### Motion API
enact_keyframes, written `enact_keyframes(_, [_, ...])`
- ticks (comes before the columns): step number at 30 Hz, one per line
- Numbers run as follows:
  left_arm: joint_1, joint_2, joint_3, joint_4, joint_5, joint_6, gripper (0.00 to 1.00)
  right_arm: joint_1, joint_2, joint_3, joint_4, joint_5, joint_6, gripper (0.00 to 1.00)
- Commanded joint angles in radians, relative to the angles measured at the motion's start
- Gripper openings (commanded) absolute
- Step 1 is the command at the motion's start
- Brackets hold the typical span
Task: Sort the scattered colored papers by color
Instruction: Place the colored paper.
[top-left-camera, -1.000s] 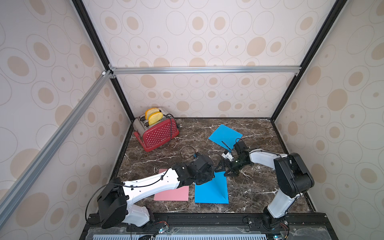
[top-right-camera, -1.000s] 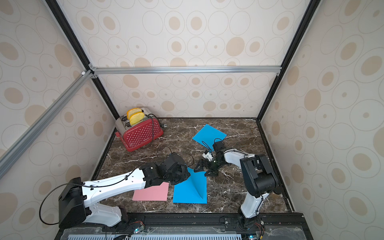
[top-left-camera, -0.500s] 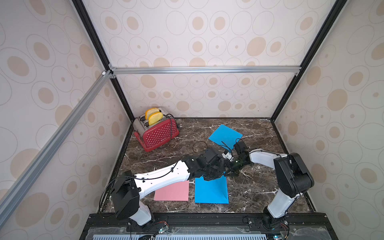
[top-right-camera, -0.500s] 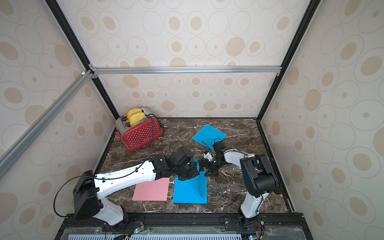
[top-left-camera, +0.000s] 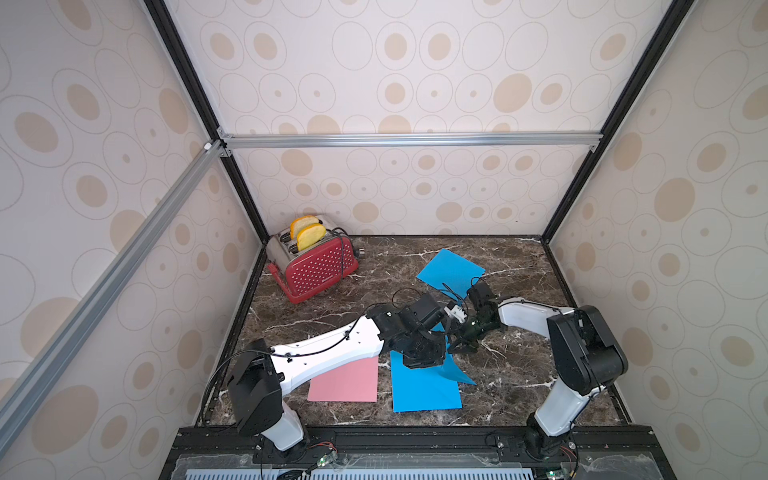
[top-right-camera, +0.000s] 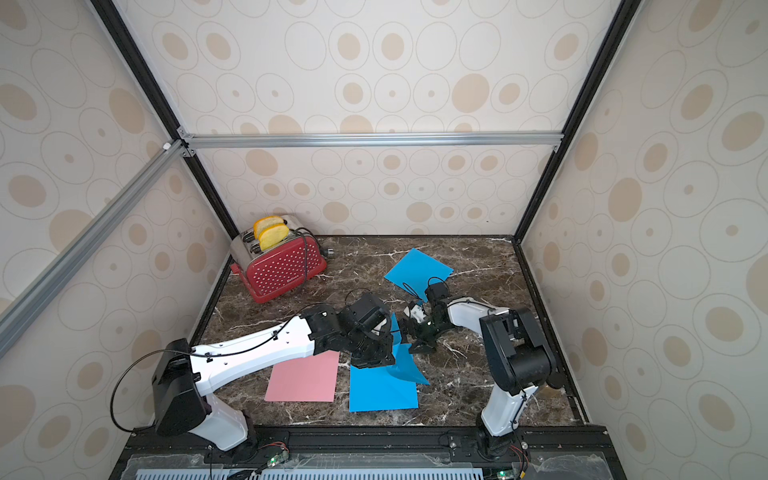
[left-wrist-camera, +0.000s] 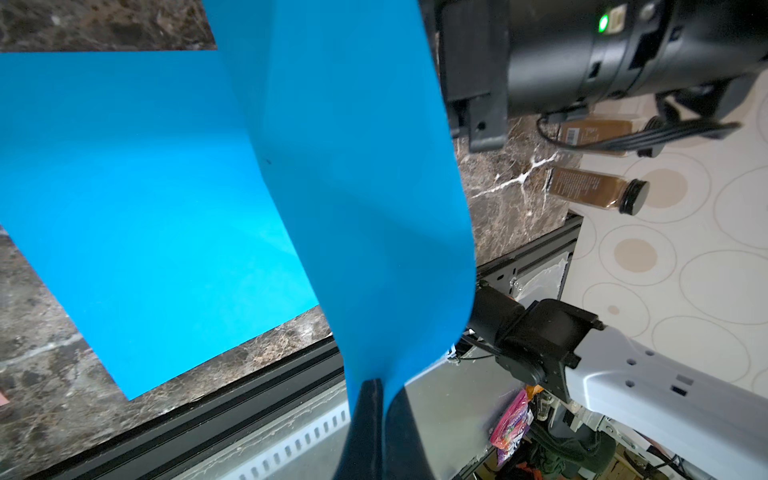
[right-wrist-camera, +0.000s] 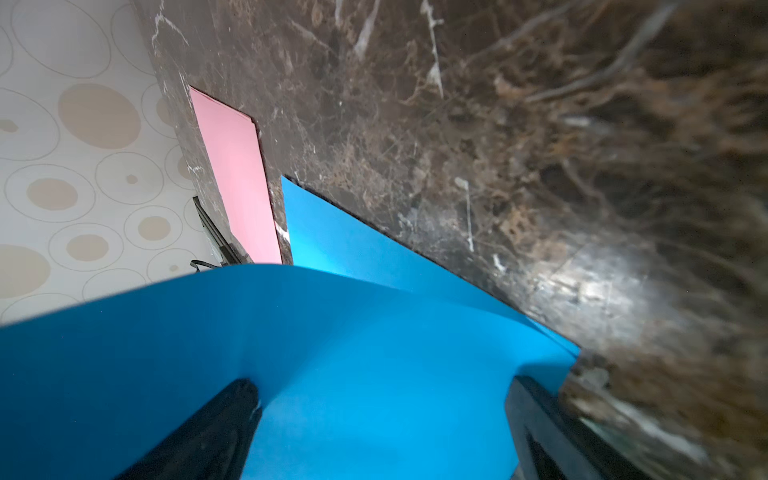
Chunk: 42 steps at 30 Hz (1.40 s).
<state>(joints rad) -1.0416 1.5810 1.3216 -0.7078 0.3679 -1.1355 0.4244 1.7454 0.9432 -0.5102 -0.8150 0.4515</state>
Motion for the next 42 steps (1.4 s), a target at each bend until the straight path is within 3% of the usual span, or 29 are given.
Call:
enact_keyframes(1, [-0.016, -0.012, -0.012, -0.069, 0.051, 0.034, 0.00, 0.005, 0.032, 0.000, -0.028, 0.039, -0.013, 1.00])
enact_keyframes(3, [-0.016, -0.006, -0.017, -0.079, 0.063, 0.039, 0.00, 0.005, 0.033, 0.001, -0.029, 0.038, -0.014, 1.00])
enact_keyframes(6, [-0.019, -0.003, -0.011, -0.109, 0.061, 0.053, 0.17, 0.006, 0.034, 0.001, -0.031, 0.040, -0.016, 1.00])
enact_keyframes(8, [-0.019, 0.000, 0.005, -0.148, 0.045, 0.067, 0.20, 0.005, 0.033, 0.002, -0.028, 0.041, -0.016, 1.00])
enact_keyframes(10, [-0.019, 0.002, 0.032, -0.202, 0.014, 0.082, 0.34, 0.005, 0.033, 0.002, -0.031, 0.042, -0.016, 1.00])
enact_keyframes(16, [-0.019, -0.001, 0.065, -0.279, -0.047, 0.100, 0.36, 0.005, 0.040, 0.005, -0.030, 0.043, -0.018, 1.00])
enact_keyframes(21, [-0.019, -0.016, 0.063, -0.338, -0.068, 0.111, 0.35, 0.005, 0.044, 0.001, -0.030, 0.045, -0.019, 1.00])
enact_keyframes(26, [-0.020, -0.025, 0.070, -0.513, -0.175, 0.182, 0.35, 0.005, 0.046, -0.004, -0.026, 0.048, -0.020, 1.00])
enact_keyframes(32, [-0.019, -0.090, -0.182, -0.345, -0.216, 0.131, 0.34, 0.006, 0.051, -0.004, -0.022, 0.050, -0.019, 1.00])
enact_keyframes(37, [-0.018, -0.074, -0.193, -0.324, -0.327, 0.150, 0.32, 0.004, 0.057, 0.007, -0.030, 0.054, -0.022, 1.00])
enact_keyframes(38, [-0.018, -0.064, -0.194, -0.306, -0.341, 0.158, 0.29, 0.005, 0.058, 0.011, -0.030, 0.057, -0.022, 1.00])
enact_keyframes(40, [-0.016, -0.047, -0.210, -0.260, -0.359, 0.155, 0.05, 0.004, 0.057, 0.020, -0.036, 0.062, -0.028, 1.00])
enact_keyframes(42, [-0.016, -0.026, -0.223, -0.219, -0.374, 0.148, 0.00, 0.004, 0.058, 0.036, -0.056, 0.072, -0.039, 1.00])
